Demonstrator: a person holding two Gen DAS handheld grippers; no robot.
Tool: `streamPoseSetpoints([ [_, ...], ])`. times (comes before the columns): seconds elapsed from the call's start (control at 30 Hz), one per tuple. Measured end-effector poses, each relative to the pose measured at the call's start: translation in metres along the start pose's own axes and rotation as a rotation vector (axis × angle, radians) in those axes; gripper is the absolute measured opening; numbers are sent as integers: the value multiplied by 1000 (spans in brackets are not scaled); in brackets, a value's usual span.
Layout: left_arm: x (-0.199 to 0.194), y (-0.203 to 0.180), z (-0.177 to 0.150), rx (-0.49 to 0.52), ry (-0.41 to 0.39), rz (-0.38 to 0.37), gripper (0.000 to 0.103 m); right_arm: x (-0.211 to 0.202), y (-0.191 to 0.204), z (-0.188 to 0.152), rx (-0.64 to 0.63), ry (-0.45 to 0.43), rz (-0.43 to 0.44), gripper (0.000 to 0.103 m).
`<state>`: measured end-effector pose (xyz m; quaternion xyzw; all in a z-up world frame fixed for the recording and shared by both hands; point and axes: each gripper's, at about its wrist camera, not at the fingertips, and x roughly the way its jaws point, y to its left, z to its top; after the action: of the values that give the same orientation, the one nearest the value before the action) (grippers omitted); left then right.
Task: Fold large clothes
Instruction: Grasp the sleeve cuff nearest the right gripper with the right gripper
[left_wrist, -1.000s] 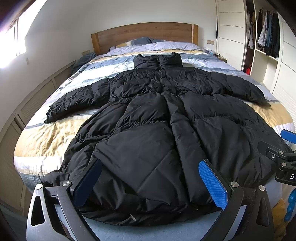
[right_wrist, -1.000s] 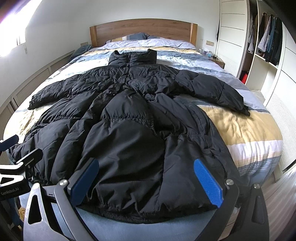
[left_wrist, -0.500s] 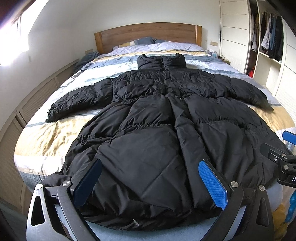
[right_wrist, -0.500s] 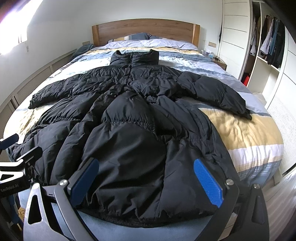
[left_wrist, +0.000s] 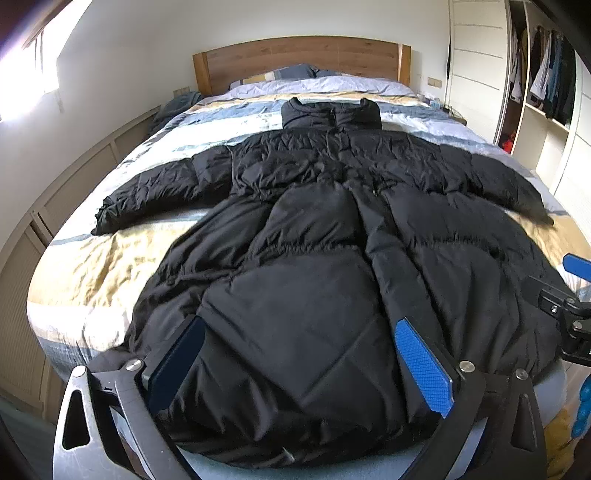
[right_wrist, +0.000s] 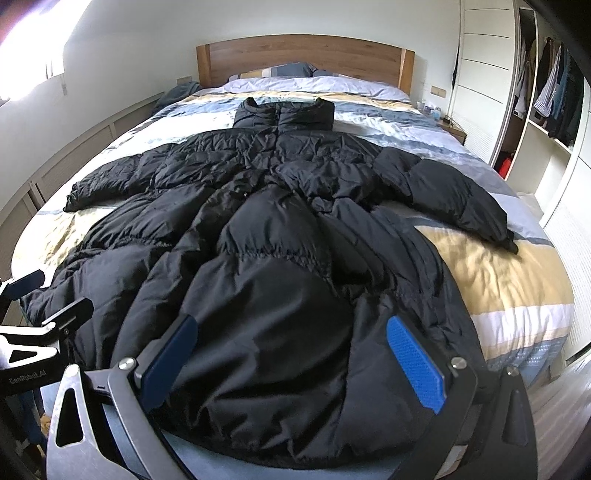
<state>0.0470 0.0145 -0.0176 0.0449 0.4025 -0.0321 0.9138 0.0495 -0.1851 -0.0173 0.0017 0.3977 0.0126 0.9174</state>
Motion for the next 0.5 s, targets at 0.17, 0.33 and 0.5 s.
streamPoseSetpoints([
  [0.17,-8,3,29,-9,-25,-5,100,-3,-9,25,17,-44,10,103],
  [0.33,-18,4,77,-21,-74,-43,100,-10,-27,62,44,-120,0,103],
  [0.5,-16,7,123,-39,-109,-59,101,-9,-56,97,90,-174,-29,103],
])
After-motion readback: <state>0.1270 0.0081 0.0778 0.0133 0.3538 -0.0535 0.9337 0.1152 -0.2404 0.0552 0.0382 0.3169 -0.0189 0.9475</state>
